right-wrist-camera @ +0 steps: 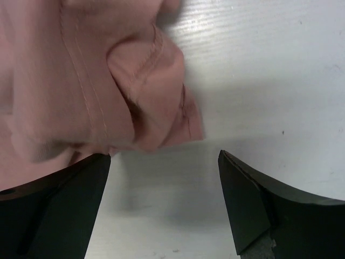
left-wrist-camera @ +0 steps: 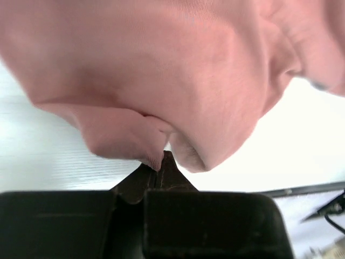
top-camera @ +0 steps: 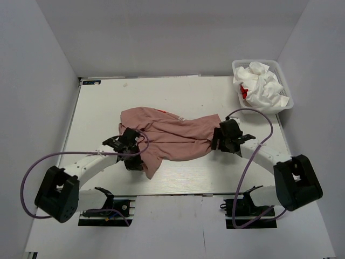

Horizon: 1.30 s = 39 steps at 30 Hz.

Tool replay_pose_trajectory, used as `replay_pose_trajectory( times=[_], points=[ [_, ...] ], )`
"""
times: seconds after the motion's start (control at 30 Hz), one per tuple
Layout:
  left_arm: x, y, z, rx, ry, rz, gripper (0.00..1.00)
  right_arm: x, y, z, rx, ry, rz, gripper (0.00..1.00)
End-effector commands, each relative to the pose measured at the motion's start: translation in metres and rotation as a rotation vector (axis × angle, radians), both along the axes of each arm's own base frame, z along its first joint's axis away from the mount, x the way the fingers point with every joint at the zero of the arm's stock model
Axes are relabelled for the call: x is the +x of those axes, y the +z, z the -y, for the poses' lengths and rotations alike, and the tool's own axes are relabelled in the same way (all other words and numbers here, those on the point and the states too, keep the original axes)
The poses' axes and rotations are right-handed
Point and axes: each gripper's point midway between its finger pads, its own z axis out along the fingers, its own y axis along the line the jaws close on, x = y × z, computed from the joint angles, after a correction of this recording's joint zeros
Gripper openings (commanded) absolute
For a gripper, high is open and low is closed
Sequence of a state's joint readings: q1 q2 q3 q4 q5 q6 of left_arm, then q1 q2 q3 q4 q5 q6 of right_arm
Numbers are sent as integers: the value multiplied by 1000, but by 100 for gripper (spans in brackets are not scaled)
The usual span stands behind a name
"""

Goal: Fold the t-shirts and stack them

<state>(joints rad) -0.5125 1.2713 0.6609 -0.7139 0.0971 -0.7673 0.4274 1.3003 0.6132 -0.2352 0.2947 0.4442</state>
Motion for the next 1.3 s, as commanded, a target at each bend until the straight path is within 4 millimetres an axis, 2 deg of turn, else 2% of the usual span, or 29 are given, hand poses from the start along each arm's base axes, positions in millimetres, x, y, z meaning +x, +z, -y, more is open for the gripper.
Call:
replay_pose_trajectory(
  times=[0.0,0.1,0.3,0.43,0.47,0.57,0.6,0.63,0.7,0.73,0.77,0.8,0.87,0.93,0.97,1.0,1.03,1.07,1.1,1.13,1.17,1.2,1.27],
  points=[
    [8,1,-19,67,32,100,0,17,6,0,-39,-8,14,86],
    [7,3,-22,49,51,126,0,23,-1,-1,-64,1,-17,82],
    [8,8,-25,41,79,164,0,22,-11,-4,-72,12,-69,68],
    [10,11,-29,57,98,184,0,20,-12,-9,-53,26,-75,33],
    [13,14,-28,52,99,193,0,20,-10,-11,-43,39,-65,20],
    [21,23,-28,53,109,229,0,19,-1,-15,-12,67,-22,0],
    [26,30,-27,46,115,256,0,18,1,-15,-8,75,-17,0],
    [28,33,-26,45,107,266,0,18,13,-15,8,75,21,0],
    [40,52,-26,38,116,339,0,13,20,-17,28,95,37,0],
    [46,60,-26,31,124,372,0,15,40,-19,59,103,101,0],
    [50,68,-26,27,132,399,0,14,47,-20,69,116,123,0],
    [61,86,-25,12,143,473,0,12,61,-27,116,148,160,0],
    [69,106,-25,-5,151,541,0,9,94,-34,188,182,260,0],
    [84,147,-21,-55,166,668,0,7,116,-42,237,217,316,0],
    [87,161,-20,-72,163,707,0,6,144,-43,269,229,400,0],
    [94,186,-21,-94,190,779,0,6,154,-42,278,231,429,0],
    [97,202,-21,-113,204,822,0,8,174,-42,295,224,479,0],
    [98,231,-22,-146,200,900,0,6,195,-39,311,215,547,0],
    [102,253,-27,-152,230,971,0,6,206,-37,319,204,575,0],
    [102,270,-31,-165,253,1015,0,8,218,-26,297,149,620,0],
    [101,301,-41,-165,290,1088,0,9,249,-21,317,121,689,0],
    [96,322,-49,-187,332,1137,0,10,260,-12,312,62,719,0],
    [90,368,-60,-223,373,1271,0,7,299,3,329,-9,826,0]
  ],
)
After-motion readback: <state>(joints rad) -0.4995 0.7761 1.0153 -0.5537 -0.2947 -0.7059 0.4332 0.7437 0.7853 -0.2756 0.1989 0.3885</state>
